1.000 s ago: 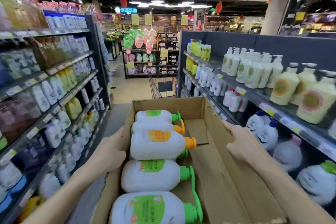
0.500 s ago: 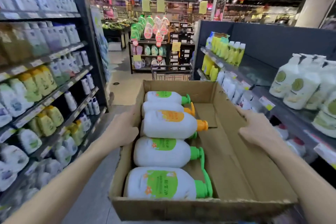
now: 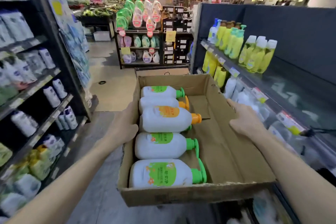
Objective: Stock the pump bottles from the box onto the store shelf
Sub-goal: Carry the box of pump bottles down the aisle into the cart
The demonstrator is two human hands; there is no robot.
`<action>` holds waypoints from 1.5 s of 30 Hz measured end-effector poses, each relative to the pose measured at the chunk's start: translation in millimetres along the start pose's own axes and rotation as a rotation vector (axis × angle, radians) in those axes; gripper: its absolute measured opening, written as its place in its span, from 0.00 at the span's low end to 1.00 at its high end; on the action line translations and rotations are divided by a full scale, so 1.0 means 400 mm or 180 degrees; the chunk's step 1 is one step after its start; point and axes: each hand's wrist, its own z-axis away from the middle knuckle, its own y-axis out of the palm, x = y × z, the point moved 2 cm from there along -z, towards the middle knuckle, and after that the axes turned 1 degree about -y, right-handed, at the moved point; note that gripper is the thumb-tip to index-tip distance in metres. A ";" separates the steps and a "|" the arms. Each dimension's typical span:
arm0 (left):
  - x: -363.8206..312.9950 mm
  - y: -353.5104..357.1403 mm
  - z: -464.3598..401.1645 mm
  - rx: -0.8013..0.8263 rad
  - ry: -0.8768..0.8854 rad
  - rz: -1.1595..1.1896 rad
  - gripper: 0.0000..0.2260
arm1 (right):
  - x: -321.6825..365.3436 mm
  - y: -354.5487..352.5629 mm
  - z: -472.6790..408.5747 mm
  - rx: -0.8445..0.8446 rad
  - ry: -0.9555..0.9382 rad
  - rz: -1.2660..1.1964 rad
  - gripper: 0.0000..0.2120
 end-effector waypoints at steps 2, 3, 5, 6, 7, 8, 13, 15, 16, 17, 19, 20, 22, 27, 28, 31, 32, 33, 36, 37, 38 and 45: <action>0.015 0.073 -0.132 -0.0170 0.0056 -0.0031 0.32 | -0.058 0.069 -0.141 0.0069 -0.0059 0.0055 0.42; 0.025 0.110 -0.196 -0.0237 0.0097 -0.0042 0.32 | -0.080 0.099 -0.209 0.0130 -0.0134 0.0059 0.42; 0.054 0.188 -0.321 -0.0251 -0.0003 0.0107 0.32 | -0.122 0.162 -0.339 0.0206 -0.0209 0.0008 0.41; 0.069 0.219 -0.381 -0.0236 -0.0150 0.0205 0.32 | -0.138 0.190 -0.398 0.0222 -0.0215 -0.0033 0.41; 0.086 0.248 -0.435 -0.0222 -0.0296 0.0243 0.32 | -0.150 0.215 -0.453 0.0236 -0.0184 -0.0094 0.42; 0.100 0.274 -0.484 -0.0204 -0.0392 0.0255 0.32 | -0.163 0.244 -0.503 0.0243 -0.0185 -0.0125 0.42; 0.209 0.413 -0.683 -0.0112 -0.0725 0.0370 0.29 | -0.219 0.404 -0.718 0.0443 -0.0158 -0.0155 0.41; 0.254 0.470 -0.739 -0.0098 -0.0839 0.0370 0.33 | -0.234 0.470 -0.767 0.0415 -0.0173 -0.0139 0.43; 0.269 0.495 -0.763 -0.0120 -0.0842 0.0416 0.33 | -0.251 0.508 -0.781 0.0446 -0.0086 -0.0108 0.44; 0.288 0.523 -0.787 -0.0149 -0.0801 0.0548 0.33 | -0.274 0.549 -0.793 0.0500 0.0070 -0.0079 0.46; 0.323 0.582 -0.829 -0.0074 -0.0735 0.0824 0.32 | -0.327 0.634 -0.810 0.0623 0.0212 -0.0008 0.50; 0.348 0.618 -0.848 -0.0007 -0.0769 0.0897 0.35 | -0.353 0.672 -0.818 0.0699 0.0297 -0.0009 0.51; 0.396 0.688 -0.866 0.0130 -0.0962 0.0915 0.40 | -0.385 0.736 -0.834 0.0796 0.0411 0.0051 0.48; 0.472 0.857 -0.860 0.0363 -0.1429 0.0511 0.42 | -0.478 0.875 -0.858 0.1123 0.0574 -0.0033 0.42; 0.479 0.889 -0.853 0.0442 -0.1487 0.0458 0.41 | -0.499 0.902 -0.860 0.1180 0.0598 -0.0051 0.42; 0.519 0.982 -0.827 0.0603 -0.1776 0.0235 0.42 | -0.546 0.985 -0.855 0.1229 0.0448 -0.0097 0.42; 0.534 1.010 -0.821 0.0635 -0.1873 0.0184 0.42 | -0.555 1.013 -0.852 0.1265 0.0380 -0.0061 0.42; 0.548 1.035 -0.818 0.0667 -0.1965 0.0136 0.42 | -0.564 1.043 -0.850 0.1281 0.0306 0.0010 0.41; 0.597 1.110 -0.799 0.0716 -0.2158 0.0088 0.41 | -0.581 1.139 -0.841 0.1381 0.0152 0.0181 0.40; 0.616 1.139 -0.787 0.0711 -0.2230 0.0068 0.41 | -0.590 1.173 -0.839 0.1465 0.0204 0.0159 0.40; 0.631 1.164 -0.779 0.0719 -0.2307 0.0009 0.41 | -0.599 1.210 -0.837 0.1567 0.0229 0.0130 0.41; 0.723 1.309 -0.746 0.0759 -0.2897 -0.0087 0.34 | -0.696 1.451 -0.776 0.1706 0.0157 -0.0160 0.50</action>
